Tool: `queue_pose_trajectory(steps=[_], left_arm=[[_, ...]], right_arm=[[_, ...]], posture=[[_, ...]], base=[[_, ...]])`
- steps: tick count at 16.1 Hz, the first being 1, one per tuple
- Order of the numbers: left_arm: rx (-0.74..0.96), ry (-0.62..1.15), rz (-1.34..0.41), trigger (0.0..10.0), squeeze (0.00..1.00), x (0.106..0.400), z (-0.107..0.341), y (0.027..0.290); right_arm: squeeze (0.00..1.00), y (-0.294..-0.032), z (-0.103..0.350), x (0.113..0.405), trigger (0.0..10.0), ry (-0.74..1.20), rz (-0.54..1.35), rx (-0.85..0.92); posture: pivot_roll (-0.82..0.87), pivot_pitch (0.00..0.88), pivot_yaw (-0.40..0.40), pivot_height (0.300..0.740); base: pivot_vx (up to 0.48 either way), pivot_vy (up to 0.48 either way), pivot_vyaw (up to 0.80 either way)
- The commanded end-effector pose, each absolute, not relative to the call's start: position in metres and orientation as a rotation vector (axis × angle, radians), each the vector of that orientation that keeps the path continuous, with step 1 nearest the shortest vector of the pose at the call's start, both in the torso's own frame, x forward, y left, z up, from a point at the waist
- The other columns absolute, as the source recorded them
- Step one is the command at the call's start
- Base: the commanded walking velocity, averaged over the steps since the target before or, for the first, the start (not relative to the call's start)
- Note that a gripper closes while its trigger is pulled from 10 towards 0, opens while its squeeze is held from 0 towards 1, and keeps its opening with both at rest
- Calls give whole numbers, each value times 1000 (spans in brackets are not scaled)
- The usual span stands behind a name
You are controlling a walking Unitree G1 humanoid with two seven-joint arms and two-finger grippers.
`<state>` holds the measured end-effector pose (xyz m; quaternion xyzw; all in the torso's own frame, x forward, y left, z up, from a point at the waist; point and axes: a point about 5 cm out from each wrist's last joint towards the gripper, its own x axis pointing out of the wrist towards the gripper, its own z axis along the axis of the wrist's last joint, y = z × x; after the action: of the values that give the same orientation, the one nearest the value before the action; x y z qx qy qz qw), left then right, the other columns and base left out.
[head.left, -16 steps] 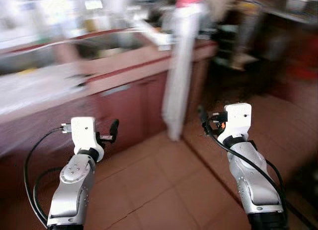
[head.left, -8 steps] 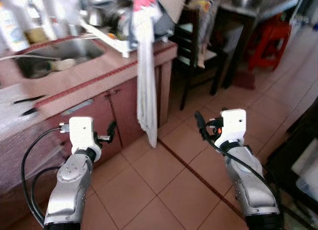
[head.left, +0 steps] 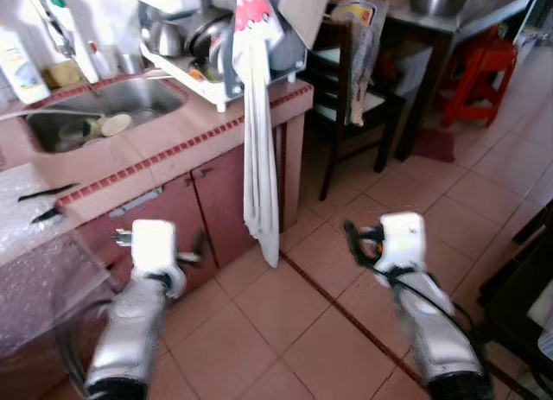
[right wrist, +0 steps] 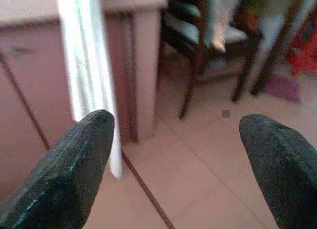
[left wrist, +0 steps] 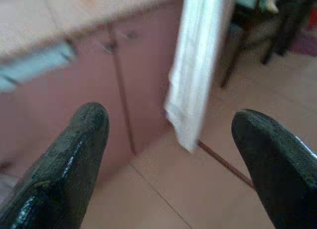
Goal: Kitchen organization
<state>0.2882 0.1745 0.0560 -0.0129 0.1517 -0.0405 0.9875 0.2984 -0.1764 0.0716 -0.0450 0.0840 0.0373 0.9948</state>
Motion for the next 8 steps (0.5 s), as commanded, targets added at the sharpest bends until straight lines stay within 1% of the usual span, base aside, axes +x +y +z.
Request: queue_pose_trajectory(steps=[1,3,4,5,6,7,8], left_arm=[[-1,328,-55,10000,0,291,50,186],[22,411,-50,10000,0,292,31,188],[52,473,-42,10000,0,291,17,191],[80,530,-59,10000,0,288,6,193],[96,581,-61,10000,0,282,-4,198],[128,661,-43,10000,0,271,-16,208],[151,712,-43,10000,0,264,-24,213]], right_arm=[[0,-175,71,304,10000,167,65,-70],[0,-178,57,308,10000,227,57,-68],[0,-181,44,310,10000,292,37,-44],[0,-182,32,308,10000,339,32,-67],[0,-184,23,304,10000,368,26,-117],[0,-186,9,296,10000,433,23,-161],[0,-187,-4,287,10000,509,5,-140]], posture=[[-75,29,40,740],[-77,24,49,740],[-83,17,59,740],[-88,7,64,740],[-92,0,69,740],[-102,0,77,740],[-100,0,82,740]], base=[[0,0,0],[0,0,0],[0,0,0],[0,0,0],[0,0,0],[0,0,0],[0,0,0]])
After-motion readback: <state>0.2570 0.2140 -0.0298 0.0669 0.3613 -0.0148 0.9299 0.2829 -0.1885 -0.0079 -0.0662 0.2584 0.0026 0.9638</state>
